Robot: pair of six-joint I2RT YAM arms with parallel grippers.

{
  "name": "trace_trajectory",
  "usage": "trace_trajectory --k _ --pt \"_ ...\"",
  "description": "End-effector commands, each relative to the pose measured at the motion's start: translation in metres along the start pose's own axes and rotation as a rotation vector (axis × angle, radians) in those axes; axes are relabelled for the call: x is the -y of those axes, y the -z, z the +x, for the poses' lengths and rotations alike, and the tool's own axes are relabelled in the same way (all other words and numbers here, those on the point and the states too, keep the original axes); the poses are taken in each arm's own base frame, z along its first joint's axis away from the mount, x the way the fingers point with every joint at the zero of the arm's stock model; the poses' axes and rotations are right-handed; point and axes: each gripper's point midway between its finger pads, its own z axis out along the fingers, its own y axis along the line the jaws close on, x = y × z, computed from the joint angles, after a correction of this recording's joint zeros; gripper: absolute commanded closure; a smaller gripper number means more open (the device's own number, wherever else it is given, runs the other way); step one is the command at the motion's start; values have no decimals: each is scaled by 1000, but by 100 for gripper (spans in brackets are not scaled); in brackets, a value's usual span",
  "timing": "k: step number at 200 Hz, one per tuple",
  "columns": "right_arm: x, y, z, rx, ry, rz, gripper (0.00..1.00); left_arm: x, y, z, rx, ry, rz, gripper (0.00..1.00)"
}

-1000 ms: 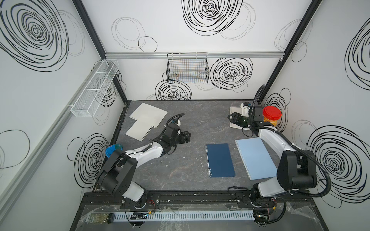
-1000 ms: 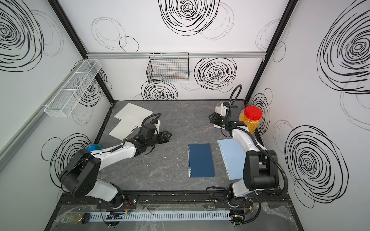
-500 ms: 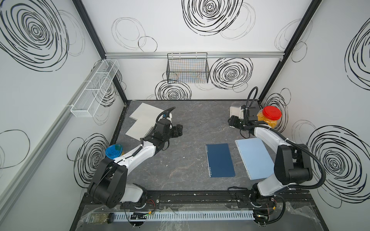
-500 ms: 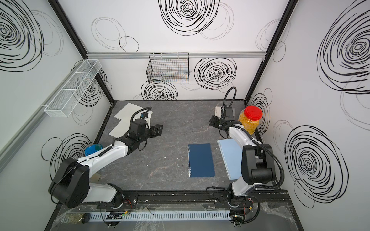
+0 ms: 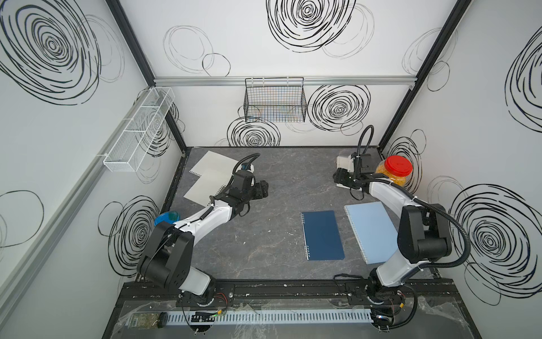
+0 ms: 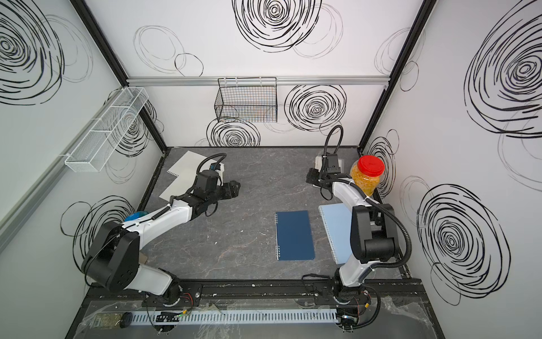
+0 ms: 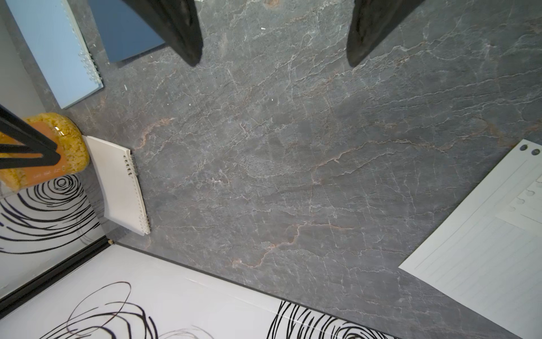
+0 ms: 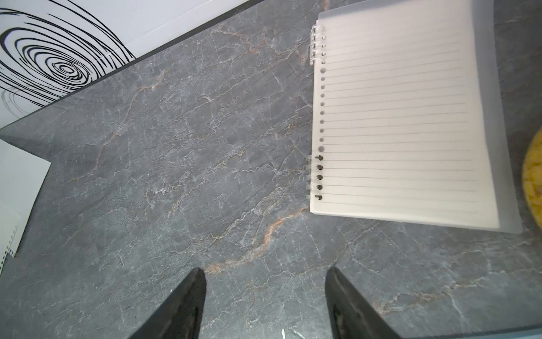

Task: Tear off pages from different notebooks
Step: Move the notebook to the center of the board.

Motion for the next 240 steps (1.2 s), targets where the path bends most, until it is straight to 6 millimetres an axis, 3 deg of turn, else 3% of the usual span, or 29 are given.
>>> trace_trajectory --k 1,44,118,209,240 --pt "1 -3 -5 -5 13 35 32 0 -2 -5 -5 -21 2 19" --pt "7 -21 -13 -19 21 79 33 0 -7 2 -33 -23 11 19" --pt "37 -56 -20 -63 25 270 39 2 -8 5 -53 -37 20 19" --pt "40 -95 -10 -152 31 266 56 2 -8 8 -66 -37 25 18" --pt "41 -104 -6 -170 39 260 58 3 -7 7 -63 -38 25 18"
